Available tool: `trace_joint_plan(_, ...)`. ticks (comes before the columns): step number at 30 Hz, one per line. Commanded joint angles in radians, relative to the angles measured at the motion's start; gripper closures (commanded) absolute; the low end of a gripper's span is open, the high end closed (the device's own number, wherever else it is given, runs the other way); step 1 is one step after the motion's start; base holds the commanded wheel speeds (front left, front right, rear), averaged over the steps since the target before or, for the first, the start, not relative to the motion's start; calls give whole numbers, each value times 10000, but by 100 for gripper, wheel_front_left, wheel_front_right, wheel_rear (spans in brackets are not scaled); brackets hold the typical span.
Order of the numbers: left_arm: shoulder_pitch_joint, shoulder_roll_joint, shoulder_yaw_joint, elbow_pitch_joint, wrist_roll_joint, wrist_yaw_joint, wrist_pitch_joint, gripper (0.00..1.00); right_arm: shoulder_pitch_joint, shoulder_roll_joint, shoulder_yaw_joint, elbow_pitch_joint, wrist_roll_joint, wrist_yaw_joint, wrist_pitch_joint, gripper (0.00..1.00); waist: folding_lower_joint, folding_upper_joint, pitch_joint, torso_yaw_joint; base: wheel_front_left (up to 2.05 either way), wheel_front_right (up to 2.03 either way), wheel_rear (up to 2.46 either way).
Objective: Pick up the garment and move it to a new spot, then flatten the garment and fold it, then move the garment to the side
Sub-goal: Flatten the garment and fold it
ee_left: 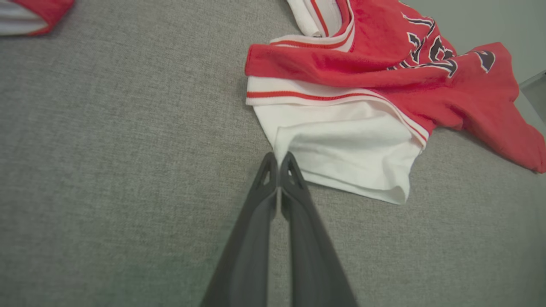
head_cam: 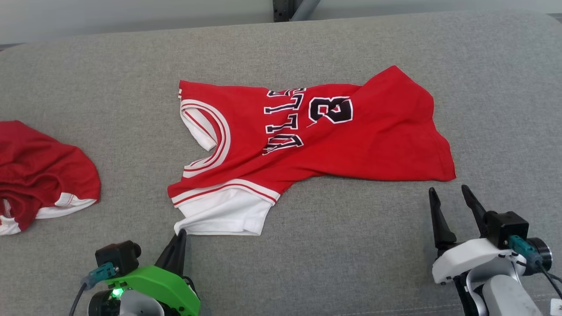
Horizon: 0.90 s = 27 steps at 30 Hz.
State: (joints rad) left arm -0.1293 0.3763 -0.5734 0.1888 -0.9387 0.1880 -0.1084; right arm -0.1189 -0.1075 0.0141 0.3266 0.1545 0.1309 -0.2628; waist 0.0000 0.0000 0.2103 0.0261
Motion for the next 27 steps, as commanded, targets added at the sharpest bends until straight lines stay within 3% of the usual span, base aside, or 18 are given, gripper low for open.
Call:
trace_joint_plan(1, -178, 59, 35, -27, -3, -61, -72, 100, -270, -112, -40, 270, -41, -3, -35, 0, 0, 0, 82, 46, 0, 0, 0)
trace_joint_plan(11, -367, 41, -32, -29, 117, -133, -168, 100, -1411, -592, -659, 2011, -54, -3, -35, 0, 0, 0, 370, 92, 0, 0, 0)
trace_joint_plan(20, -558, 151, -30, -85, 197, -106, -103, 100, -2125, -916, 72, 3119, -40, -3, -35, 0, 0, 0, 585, 87, 0, 0, 0)
trace_joint_plan(21, -572, 157, -33, -95, 210, -103, -107, 100, -2197, -940, 114, 3169, -9, -3, -35, 9, 0, 0, 605, 98, 0, 0, 0)
trace_joint_plan(23, -604, 179, -49, -102, 215, -99, -108, 100, -2284, -997, 187, 3279, 24, -3, -35, 53, 0, 0, 647, 119, 0, 0, 0)
trace_joint_plan(25, -647, 198, -36, -132, 221, -93, -109, 100, -2346, -1038, 282, 3342, 34, -4, -34, 79, 0, 0, 688, 132, 0, 0, 0)
trace_joint_plan(27, -656, 206, -34, -138, 222, -86, -107, 100, -2378, -1068, 325, 3344, -5, -4, -34, 81, 0, 0, 703, 137, 0, 0, 0)
